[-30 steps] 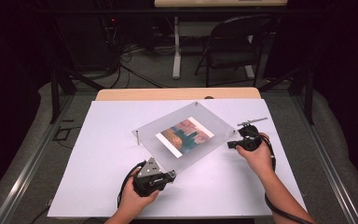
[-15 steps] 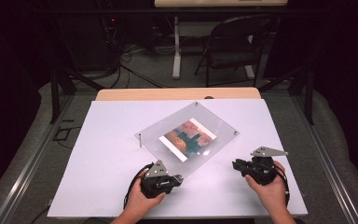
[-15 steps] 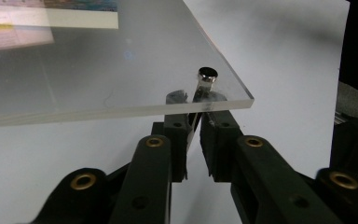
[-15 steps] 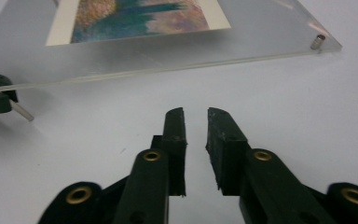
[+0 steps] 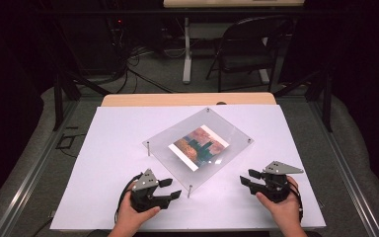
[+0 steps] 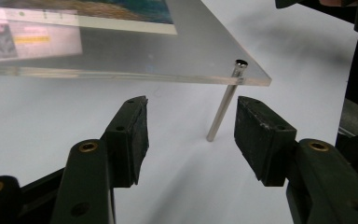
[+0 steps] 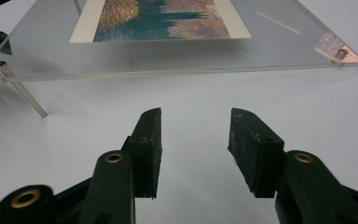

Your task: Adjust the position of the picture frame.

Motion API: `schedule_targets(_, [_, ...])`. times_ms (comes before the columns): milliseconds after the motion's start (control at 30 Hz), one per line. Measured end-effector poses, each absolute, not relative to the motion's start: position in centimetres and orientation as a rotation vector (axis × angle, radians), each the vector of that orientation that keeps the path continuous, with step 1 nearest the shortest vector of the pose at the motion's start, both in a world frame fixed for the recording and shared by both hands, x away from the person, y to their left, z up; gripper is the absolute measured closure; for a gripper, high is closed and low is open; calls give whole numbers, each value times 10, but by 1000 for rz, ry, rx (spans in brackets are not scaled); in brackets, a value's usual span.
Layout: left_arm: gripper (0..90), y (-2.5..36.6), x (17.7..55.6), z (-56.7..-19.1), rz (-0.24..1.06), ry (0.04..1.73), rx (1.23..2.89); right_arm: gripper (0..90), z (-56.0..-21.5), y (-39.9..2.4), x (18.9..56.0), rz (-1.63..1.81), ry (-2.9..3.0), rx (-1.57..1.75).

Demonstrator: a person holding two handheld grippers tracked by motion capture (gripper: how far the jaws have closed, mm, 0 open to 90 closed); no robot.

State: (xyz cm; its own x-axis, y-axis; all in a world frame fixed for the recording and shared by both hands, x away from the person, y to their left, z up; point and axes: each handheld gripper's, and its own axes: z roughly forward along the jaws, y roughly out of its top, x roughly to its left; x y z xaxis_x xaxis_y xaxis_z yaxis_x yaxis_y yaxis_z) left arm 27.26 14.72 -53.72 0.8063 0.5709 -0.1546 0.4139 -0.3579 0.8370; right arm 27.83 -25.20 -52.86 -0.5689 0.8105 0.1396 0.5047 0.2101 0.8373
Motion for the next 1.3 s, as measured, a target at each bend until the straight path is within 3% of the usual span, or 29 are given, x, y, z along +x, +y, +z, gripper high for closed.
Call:
schedule_targets(333, [438, 197, 284, -531, 344, 861, 1981, 551, -526, -247, 274, 1315, 2156, 1184])
schedule_targets(600, [507, 230, 318, -530, 390, 986, 1916, 600, -527, -246, 273, 1319, 2174, 1180])
schedule_targets(767, [541, 233, 341, -538, 383, 1027, 1911, 648, -526, -248, 273, 1335, 2179, 1194])
schedule_targets(1300, [696, 216, 391, -554, 376, 1064, 1961, 642, -531, -257, 271, 1365, 2144, 1251])
